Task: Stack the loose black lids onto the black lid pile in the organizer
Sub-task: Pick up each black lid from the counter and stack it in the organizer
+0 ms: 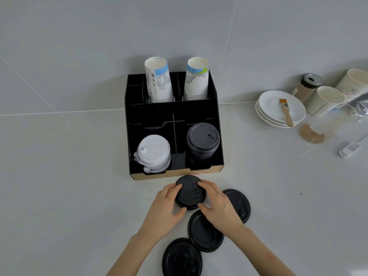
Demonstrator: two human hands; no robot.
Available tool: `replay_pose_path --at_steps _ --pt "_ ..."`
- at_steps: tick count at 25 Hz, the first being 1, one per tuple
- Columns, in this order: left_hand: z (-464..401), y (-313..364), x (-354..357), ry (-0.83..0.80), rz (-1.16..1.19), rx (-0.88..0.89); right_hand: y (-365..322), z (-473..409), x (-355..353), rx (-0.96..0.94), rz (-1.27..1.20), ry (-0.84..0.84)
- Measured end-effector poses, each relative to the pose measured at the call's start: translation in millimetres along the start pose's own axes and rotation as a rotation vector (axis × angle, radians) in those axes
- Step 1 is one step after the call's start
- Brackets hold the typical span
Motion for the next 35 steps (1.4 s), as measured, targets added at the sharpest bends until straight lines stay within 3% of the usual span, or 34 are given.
replay_pose_path --at_steps 11,23,35 --pt "4 33 -37 0.265 0.095 0.120 -33 14 -44 -0.097 -0.087 0.126" --pt "-60 62 -62 0.292 0.055 0.193 -40 -34 -92 -0.121 -0.087 0.234" --pt "-110 54 -53 0.258 -0.002 0.128 -21 -82 -92 -0.067 -0.045 0.205"
Point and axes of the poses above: each hand's wrist, its own z-axis away from the middle knuckle, its own x-axis out of the palm, y = z × x, the point moved 1 cm from there along -z, towards the middle knuckle, and after that the axes turned 5 degrees about x, right-handed, at the moved point
